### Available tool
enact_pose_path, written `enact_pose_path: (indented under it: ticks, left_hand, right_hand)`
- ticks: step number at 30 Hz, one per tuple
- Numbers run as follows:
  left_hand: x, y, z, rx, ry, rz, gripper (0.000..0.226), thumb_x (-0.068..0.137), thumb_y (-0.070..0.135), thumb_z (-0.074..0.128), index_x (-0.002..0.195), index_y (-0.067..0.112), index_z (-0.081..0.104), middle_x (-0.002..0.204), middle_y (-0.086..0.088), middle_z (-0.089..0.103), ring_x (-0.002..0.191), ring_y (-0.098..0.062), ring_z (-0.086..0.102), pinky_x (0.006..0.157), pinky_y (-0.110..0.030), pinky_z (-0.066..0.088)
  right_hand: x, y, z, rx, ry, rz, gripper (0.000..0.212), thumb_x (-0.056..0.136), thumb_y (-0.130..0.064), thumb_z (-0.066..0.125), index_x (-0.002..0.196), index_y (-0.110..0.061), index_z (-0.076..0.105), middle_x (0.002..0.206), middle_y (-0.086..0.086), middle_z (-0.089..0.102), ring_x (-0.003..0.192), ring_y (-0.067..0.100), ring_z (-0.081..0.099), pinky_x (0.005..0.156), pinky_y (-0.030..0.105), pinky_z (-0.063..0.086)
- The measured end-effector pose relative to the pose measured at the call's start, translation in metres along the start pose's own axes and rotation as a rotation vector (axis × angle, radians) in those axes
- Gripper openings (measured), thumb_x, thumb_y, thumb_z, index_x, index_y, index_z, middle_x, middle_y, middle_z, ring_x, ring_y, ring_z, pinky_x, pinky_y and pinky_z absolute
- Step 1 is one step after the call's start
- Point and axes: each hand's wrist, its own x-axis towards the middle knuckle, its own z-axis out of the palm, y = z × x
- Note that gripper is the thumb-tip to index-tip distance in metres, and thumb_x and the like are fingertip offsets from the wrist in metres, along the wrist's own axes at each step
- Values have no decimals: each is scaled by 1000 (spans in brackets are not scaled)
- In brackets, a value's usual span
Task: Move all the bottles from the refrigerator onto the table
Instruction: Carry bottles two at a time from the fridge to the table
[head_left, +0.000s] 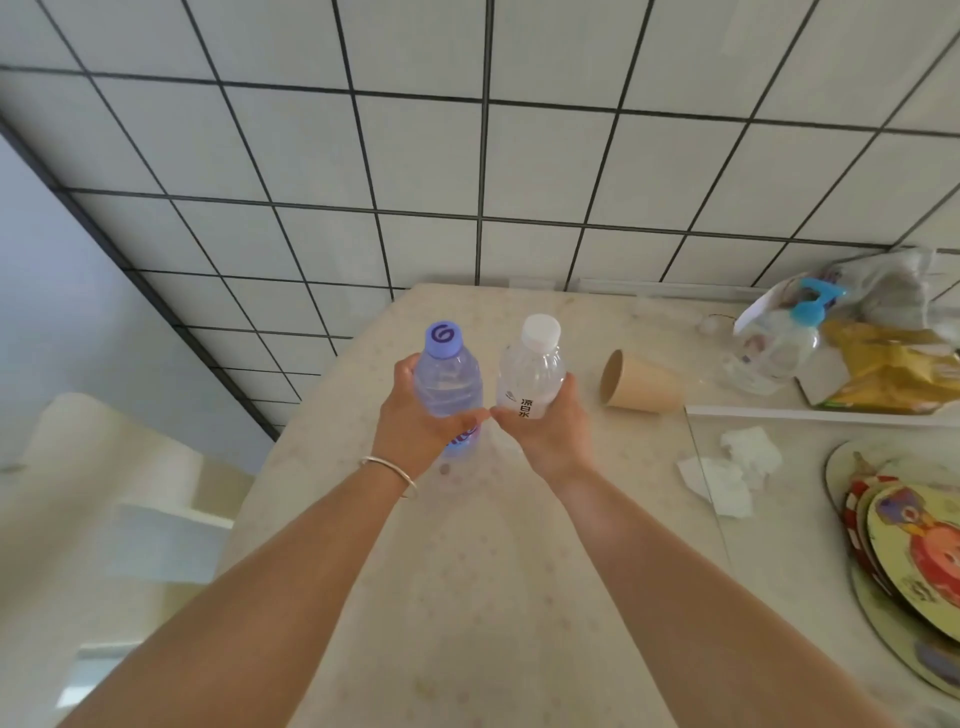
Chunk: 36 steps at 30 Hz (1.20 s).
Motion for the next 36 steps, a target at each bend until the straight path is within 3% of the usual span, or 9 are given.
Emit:
enact_pose_path:
  ticks: [3, 6, 10, 13, 18, 24, 30, 33, 36]
  left_hand:
    - [-9, 6, -10, 25, -44, -4, 84, 58, 26, 87, 127, 18, 40, 109, 8, 56, 102, -14, 57, 72, -14, 42]
    - [-26, 13, -29, 65, 36, -42, 95, 62, 22, 86, 139, 14, 31, 132, -3, 48, 115, -21, 51, 91, -27, 41]
    - [-64, 31, -54, 178, 104, -42, 86, 70, 24, 79, 140, 12, 31, 140, -6, 44, 123, -24, 47, 102, -36, 38]
    - [-110, 46, -70, 265, 145, 51, 77, 73, 26, 76, 138, 13, 37, 139, -6, 44, 125, -23, 46, 104, -36, 36]
    - [-210, 64, -98, 330, 252, 130, 73, 74, 30, 76, 135, 10, 40, 133, -11, 44, 122, -24, 47, 101, -28, 34]
    - [-359, 68, -131, 302, 516, 106, 74, 72, 36, 76, 135, 19, 40, 135, -2, 45, 121, -17, 46, 100, -27, 36]
    - [-534, 27, -158, 331, 695, -92, 66, 68, 40, 78, 124, 29, 47, 122, 12, 52, 101, -5, 57, 88, -28, 47]
    - [-606, 8, -182, 420, 815, -137, 61, 69, 44, 76, 121, 29, 50, 119, 14, 55, 97, -3, 57, 84, -27, 50]
    - [-676, -5, -214, 456, 962, -175, 56, 71, 42, 75, 119, 23, 53, 115, 6, 59, 92, -5, 56, 80, -29, 53]
  right_hand:
    - [-8, -2, -9, -60, -24, 35, 84, 71, -27, 78, 139, -15, 31, 132, 0, 51, 117, 18, 50, 87, 26, 38]
    - [-30, -4, -22, -179, 8, 58, 92, 77, -33, 71, 147, -11, 15, 150, 7, 32, 137, 24, 30, 109, 32, 27]
    - [-81, -8, -39, -330, -17, -4, 102, 79, -49, 64, 149, -10, 1, 158, 6, 8, 145, 23, 5, 118, 33, 8]
    - [-119, -17, -54, -354, -62, -111, 104, 78, -56, 61, 149, -14, -2, 159, 3, 2, 146, 20, -3, 119, 34, 4]
    - [-192, -35, -81, -377, -153, -455, 100, 76, -59, 62, 149, -21, 4, 157, -3, 12, 143, 19, 10, 117, 33, 14]
    - [-286, -30, -83, -268, -335, -685, 100, 75, -59, 63, 149, -27, 5, 154, -5, 24, 141, 16, 19, 113, 35, 23]
    - [-423, -5, -52, -210, -633, -873, 91, 75, -55, 65, 147, -28, 15, 150, -7, 31, 136, 13, 29, 108, 31, 29]
    - [-492, 4, -31, -202, -759, -976, 88, 74, -63, 61, 145, -30, 22, 149, -8, 33, 135, 13, 34, 110, 34, 33]
    - [-560, 8, -10, -147, -834, -1095, 84, 70, -66, 59, 139, -25, 35, 136, -5, 47, 123, 11, 45, 98, 21, 36]
